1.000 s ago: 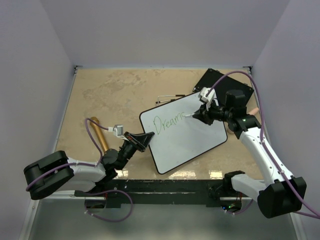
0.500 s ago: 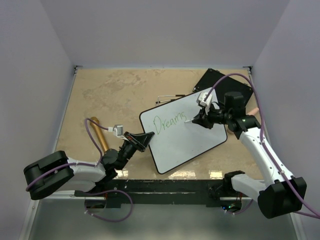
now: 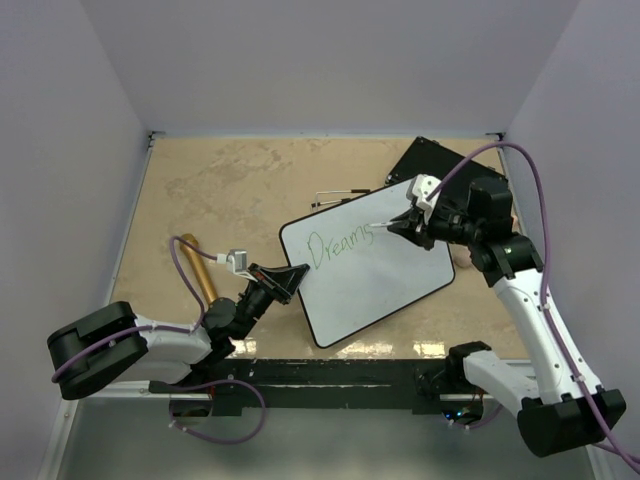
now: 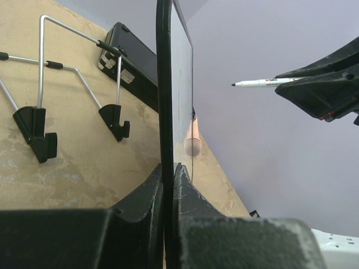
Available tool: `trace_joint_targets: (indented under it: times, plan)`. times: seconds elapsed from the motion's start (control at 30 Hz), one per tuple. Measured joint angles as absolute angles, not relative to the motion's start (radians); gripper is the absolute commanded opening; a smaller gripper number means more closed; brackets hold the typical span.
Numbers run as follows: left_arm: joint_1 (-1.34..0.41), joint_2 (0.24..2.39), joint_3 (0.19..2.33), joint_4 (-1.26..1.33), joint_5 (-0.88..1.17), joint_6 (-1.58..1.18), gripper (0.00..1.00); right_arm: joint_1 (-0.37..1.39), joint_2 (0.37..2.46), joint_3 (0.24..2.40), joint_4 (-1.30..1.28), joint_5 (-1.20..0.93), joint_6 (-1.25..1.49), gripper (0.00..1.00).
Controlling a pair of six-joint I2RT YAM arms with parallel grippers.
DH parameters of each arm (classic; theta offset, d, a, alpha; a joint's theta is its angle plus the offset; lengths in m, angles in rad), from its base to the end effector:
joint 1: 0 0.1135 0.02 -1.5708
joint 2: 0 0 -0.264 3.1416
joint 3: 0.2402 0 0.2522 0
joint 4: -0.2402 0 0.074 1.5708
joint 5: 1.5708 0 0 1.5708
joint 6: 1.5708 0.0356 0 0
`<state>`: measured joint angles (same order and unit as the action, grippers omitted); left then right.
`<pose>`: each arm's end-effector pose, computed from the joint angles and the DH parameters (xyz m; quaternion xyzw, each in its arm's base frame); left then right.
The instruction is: Write a sentence on the whiteboard
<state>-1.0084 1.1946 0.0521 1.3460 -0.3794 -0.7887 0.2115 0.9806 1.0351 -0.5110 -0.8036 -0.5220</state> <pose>0.1094 -0.1488 0.1828 -0.0773 0.6326 -0.5215 0.5673 0.1931 0.0677 0.3626 -0.4731 0.6551 0.2527 0.5321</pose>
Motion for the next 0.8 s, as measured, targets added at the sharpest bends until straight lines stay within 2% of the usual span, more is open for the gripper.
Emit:
trace_joint_targets:
  times: [0.37,0.8]
  plan:
    - [-1.008,1.188,0.052,1.346,-0.37,-0.775,0.0,0.095,0.968,1.005,-0.477,-0.826,-0.506,0.0]
    - [-1.008,1.187,0.052,1.346,-0.369,-0.774,0.0,0.075,0.967,0.989,-0.48,-0.908,-0.525,0.0]
